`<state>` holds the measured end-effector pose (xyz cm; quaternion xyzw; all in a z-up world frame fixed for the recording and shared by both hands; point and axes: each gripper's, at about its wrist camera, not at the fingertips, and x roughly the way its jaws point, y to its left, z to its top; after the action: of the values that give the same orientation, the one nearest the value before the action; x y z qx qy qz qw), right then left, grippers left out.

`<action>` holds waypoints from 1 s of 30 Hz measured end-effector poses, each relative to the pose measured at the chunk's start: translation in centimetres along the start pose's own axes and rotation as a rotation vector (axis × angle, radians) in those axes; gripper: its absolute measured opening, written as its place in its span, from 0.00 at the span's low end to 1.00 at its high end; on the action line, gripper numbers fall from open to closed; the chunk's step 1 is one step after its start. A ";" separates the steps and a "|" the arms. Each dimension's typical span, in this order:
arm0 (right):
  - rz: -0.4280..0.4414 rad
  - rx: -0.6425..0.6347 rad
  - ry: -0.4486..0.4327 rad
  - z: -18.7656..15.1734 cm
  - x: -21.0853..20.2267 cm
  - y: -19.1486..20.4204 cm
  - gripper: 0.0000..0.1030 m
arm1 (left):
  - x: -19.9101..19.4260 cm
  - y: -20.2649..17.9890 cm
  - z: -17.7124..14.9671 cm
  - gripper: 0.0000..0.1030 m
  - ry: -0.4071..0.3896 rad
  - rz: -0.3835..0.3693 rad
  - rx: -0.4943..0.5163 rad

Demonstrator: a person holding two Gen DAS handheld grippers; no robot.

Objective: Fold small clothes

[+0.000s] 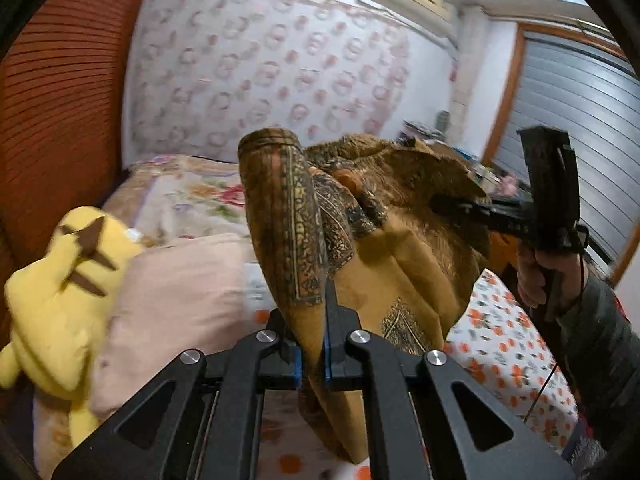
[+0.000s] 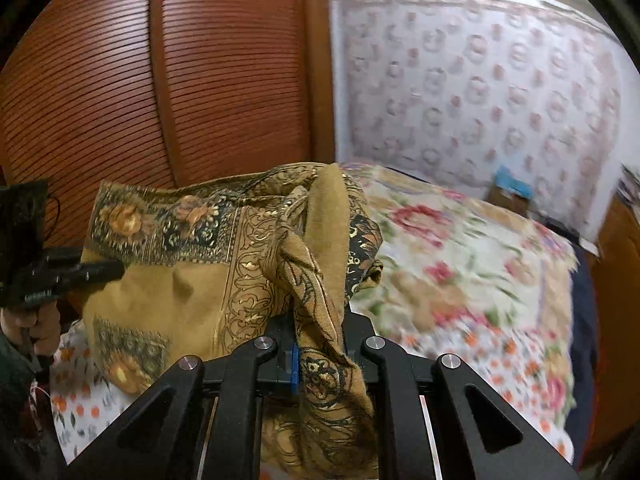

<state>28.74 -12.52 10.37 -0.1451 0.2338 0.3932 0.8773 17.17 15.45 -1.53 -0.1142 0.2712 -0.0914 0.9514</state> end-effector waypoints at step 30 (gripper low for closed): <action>-0.001 -0.130 0.083 9.8 25.3 5.2 0.49 | -1.1 11.0 -6.3 0.08 0.048 0.213 -0.242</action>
<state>42.39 10.88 5.01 -0.2182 0.2438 0.4009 0.8557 14.12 25.22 -9.16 -0.1965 0.3134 0.0408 0.9282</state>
